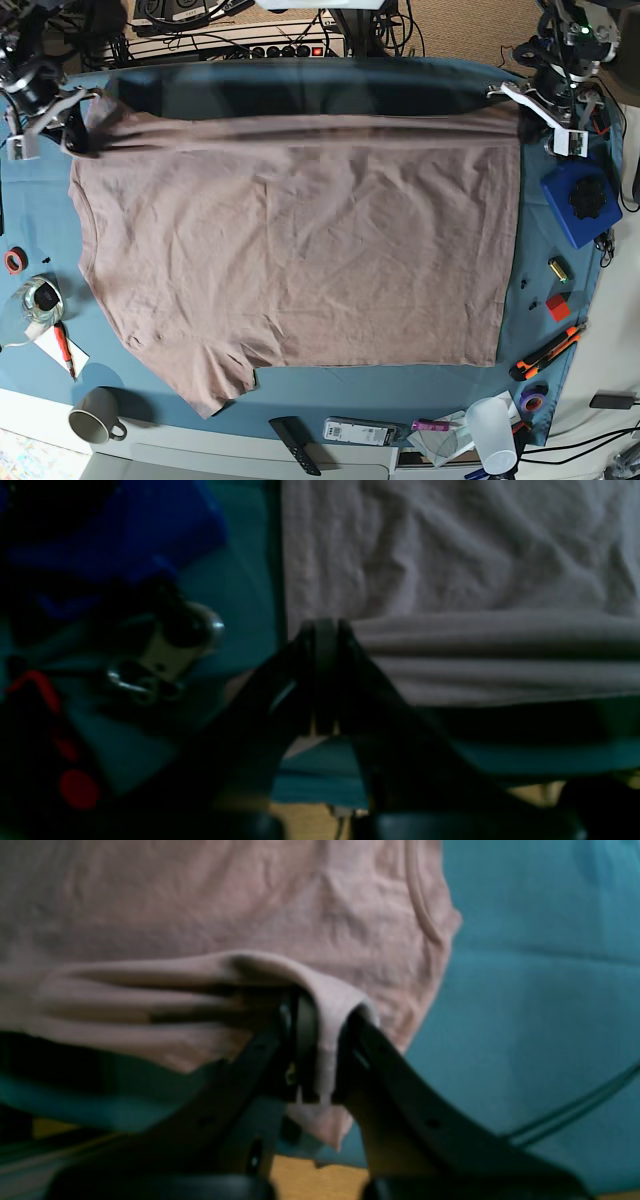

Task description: Fold the T-shirt properly

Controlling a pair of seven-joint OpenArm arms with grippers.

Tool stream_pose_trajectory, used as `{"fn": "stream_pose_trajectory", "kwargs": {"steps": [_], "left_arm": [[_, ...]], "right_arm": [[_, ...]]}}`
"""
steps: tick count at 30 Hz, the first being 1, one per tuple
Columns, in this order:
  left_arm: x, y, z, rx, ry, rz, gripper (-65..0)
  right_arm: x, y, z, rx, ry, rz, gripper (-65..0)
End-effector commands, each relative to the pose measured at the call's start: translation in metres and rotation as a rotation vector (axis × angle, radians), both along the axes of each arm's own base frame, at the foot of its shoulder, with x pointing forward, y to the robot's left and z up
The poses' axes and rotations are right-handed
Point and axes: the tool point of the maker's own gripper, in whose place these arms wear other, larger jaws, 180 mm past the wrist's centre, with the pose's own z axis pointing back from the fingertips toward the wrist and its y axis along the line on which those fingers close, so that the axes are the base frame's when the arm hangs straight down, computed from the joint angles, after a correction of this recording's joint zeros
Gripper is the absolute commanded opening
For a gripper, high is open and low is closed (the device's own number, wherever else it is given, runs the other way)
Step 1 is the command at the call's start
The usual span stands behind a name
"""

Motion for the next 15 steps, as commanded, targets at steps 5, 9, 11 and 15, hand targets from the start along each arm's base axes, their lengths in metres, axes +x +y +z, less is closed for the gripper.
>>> {"fn": "stream_pose_trajectory", "kwargs": {"steps": [5, 9, 11, 15], "left_arm": [[0.015, 0.018, 0.019, 0.076, -0.061, -0.040, -65.0], [0.029, 0.021, 0.022, 0.059, -0.086, -0.045, -65.0], [0.033, 0.021, 0.019, 0.040, -0.088, -0.058, -65.0], [0.038, 0.023, 0.017, 0.042, -0.090, -0.080, -65.0]], "right_arm": [[0.029, 0.011, -0.003, -0.102, -0.016, 0.070, -65.0], [0.044, 0.018, -0.011, -0.164, 0.003, 0.083, -65.0], [0.047, 0.019, -0.016, -0.171, 0.014, 0.084, -65.0], [0.046, 0.010, -0.029, -0.136, 0.033, 0.043, -65.0]]}}
